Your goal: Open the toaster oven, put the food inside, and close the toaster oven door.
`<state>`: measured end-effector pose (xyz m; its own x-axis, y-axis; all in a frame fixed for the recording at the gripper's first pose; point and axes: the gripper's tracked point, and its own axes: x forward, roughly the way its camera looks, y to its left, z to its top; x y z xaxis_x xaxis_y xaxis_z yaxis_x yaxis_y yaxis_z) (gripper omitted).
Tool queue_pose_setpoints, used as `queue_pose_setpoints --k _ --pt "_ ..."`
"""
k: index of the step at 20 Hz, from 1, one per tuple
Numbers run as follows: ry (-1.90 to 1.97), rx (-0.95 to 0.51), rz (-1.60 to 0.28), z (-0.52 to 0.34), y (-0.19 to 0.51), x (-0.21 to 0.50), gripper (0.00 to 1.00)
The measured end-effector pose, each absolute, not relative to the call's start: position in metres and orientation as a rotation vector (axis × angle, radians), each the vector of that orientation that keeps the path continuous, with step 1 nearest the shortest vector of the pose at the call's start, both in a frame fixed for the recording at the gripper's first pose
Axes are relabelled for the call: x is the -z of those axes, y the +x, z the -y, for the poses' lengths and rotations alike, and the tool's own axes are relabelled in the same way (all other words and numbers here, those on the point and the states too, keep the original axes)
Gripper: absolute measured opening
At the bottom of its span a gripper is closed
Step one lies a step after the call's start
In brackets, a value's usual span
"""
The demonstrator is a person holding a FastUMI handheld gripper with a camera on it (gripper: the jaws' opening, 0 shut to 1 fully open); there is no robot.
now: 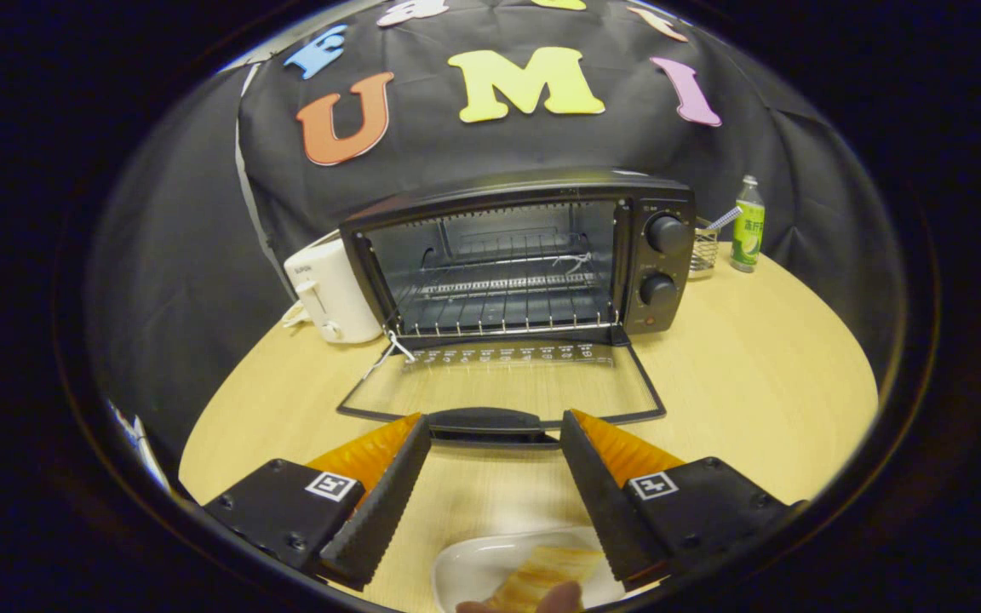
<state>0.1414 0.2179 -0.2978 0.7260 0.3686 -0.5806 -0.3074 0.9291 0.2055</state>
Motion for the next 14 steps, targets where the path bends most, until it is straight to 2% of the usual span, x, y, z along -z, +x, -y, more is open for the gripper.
queue_pose_setpoints --k 4,7,14 --pt "0.083 -0.380 -0.587 -0.198 0.108 0.266 1.00" --pt "0.005 -0.328 -0.538 -0.166 0.083 0.257 1.00" --pt "0.082 -0.301 -0.649 -0.154 0.029 0.297 1.00"
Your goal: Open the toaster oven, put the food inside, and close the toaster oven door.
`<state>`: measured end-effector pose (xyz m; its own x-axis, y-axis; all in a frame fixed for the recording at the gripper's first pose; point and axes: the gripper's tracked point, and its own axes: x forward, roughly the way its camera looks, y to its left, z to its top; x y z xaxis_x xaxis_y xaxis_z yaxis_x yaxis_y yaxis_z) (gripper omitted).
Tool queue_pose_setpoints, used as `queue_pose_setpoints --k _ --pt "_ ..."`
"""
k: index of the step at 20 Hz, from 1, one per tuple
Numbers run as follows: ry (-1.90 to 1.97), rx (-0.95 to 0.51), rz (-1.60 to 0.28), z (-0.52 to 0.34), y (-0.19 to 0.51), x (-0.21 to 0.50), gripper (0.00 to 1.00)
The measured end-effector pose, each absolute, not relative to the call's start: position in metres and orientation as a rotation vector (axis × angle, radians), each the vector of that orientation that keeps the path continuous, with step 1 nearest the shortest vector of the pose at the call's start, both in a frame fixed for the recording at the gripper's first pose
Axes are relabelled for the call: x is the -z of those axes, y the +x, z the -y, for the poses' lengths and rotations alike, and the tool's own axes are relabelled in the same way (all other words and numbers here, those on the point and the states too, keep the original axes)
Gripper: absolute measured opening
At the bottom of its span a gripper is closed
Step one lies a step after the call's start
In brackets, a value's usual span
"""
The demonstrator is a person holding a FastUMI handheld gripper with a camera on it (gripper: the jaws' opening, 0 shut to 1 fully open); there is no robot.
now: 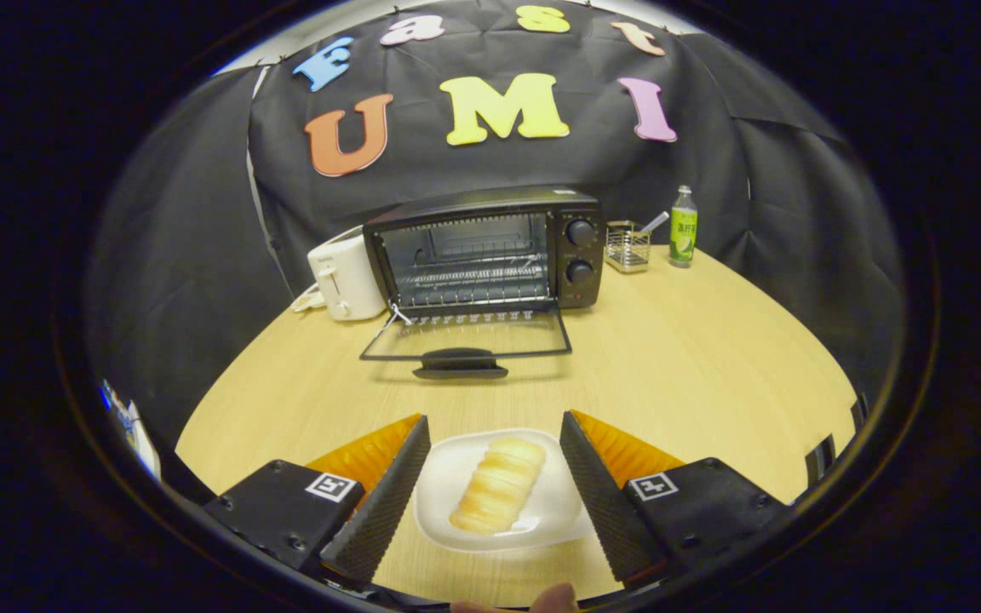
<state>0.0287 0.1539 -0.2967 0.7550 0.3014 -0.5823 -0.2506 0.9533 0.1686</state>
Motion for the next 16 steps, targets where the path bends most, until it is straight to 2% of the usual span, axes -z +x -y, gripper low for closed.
queue_pose_setpoints --k 9,15,16 --pt "0.106 -0.230 -0.779 -0.154 0.023 0.358 0.99" --pt "0.066 -0.223 -0.815 -0.157 0.018 0.372 0.84" --pt "0.066 -0.214 -0.823 -0.158 0.018 0.377 0.77"
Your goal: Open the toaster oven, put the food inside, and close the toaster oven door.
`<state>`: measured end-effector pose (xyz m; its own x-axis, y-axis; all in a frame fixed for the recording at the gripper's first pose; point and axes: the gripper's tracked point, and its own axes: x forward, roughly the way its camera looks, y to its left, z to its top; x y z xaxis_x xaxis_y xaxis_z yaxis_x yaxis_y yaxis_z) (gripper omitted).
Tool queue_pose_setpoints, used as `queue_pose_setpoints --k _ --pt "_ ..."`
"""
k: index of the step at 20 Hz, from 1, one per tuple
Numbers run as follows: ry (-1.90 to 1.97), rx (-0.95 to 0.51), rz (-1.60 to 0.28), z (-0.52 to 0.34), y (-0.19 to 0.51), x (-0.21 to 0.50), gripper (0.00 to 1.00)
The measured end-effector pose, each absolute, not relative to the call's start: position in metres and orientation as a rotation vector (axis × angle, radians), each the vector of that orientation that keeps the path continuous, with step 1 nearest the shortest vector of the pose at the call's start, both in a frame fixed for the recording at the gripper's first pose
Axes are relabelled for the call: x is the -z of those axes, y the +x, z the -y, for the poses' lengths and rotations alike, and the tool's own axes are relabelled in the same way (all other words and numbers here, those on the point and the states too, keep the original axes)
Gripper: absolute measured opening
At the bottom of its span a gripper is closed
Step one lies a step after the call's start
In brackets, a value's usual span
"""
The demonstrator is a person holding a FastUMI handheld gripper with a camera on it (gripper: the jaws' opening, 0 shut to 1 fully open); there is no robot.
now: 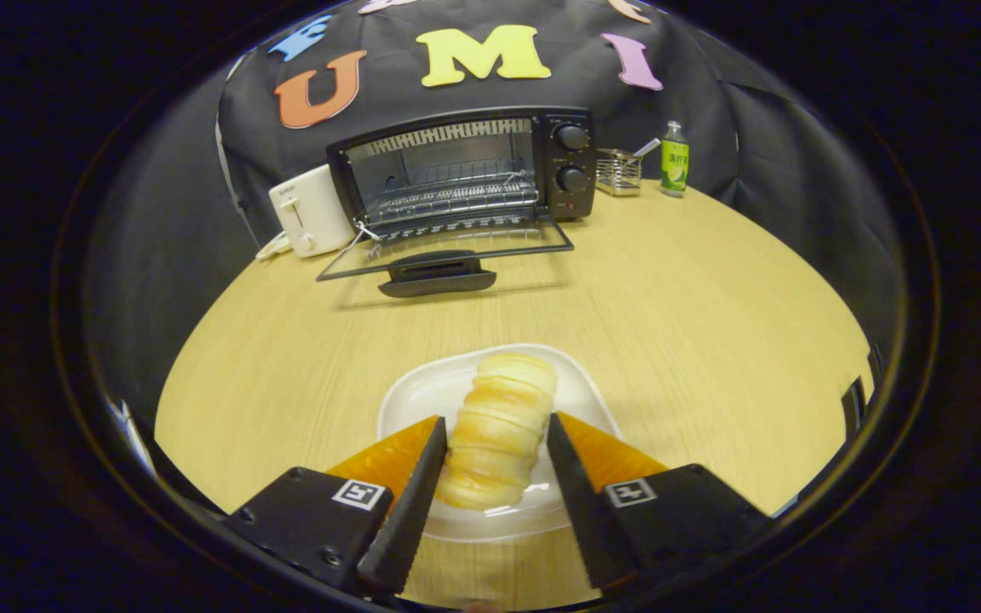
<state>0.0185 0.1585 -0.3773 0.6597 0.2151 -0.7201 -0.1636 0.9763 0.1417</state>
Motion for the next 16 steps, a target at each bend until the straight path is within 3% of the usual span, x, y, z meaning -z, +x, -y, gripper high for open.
queue_pose_setpoints --k 5,7,16 --pt "0.140 -0.201 -0.813 -0.157 0.018 0.368 0.45" --pt "0.178 -0.197 -0.790 -0.153 0.021 0.356 0.40" --pt "0.251 -0.238 -0.555 -0.157 0.093 0.230 0.39"
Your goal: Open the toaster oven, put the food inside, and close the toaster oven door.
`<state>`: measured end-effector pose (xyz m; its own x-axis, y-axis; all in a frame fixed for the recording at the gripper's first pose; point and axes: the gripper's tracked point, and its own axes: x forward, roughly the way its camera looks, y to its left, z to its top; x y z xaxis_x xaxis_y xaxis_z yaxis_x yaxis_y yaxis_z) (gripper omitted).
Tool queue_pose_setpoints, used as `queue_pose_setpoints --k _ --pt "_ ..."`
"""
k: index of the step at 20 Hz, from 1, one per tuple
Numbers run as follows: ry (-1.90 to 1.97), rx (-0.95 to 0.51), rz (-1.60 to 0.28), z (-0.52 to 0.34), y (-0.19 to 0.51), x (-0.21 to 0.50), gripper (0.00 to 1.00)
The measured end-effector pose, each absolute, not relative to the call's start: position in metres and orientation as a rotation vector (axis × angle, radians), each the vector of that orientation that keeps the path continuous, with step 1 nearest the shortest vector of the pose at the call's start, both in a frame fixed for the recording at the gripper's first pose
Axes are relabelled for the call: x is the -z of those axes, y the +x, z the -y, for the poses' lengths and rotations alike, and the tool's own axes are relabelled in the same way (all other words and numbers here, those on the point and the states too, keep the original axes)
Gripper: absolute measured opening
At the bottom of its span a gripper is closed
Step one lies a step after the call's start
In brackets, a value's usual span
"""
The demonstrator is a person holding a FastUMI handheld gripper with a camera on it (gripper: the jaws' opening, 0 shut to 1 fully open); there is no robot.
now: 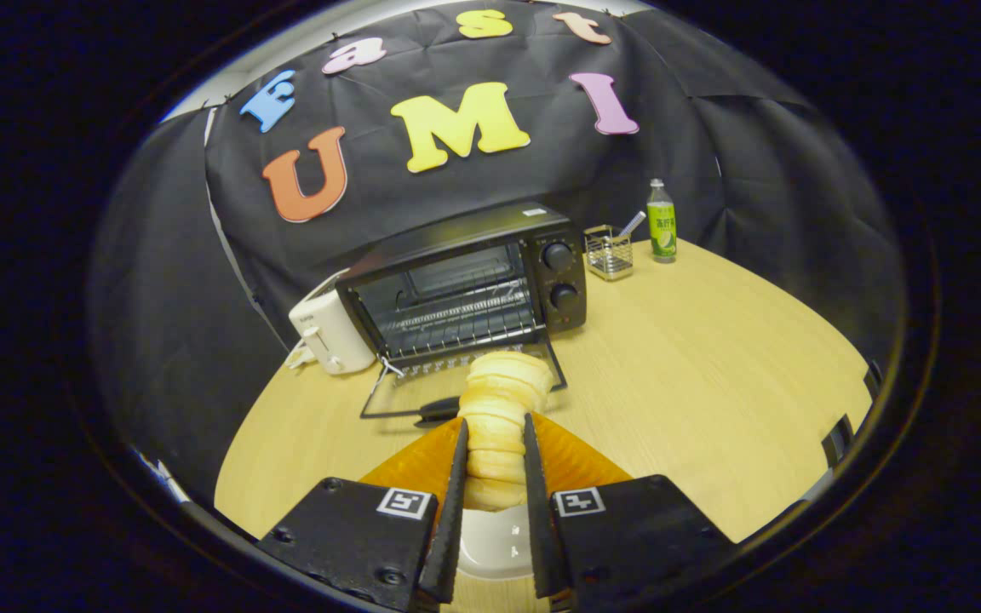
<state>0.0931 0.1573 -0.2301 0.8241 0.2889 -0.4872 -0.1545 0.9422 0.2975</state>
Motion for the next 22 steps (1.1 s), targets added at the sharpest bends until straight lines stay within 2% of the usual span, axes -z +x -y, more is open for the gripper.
queue_pose_setpoints --k 5,13,17,22 --pt "0.250 -0.264 -0.479 -0.187 0.161 0.194 0.39" --pt "0.290 -0.203 -0.619 -0.221 0.275 0.278 0.39" --pt "0.339 -0.152 -0.624 -0.226 0.328 0.298 0.39" --pt "0.289 -0.131 -0.604 -0.230 0.350 0.307 0.41"
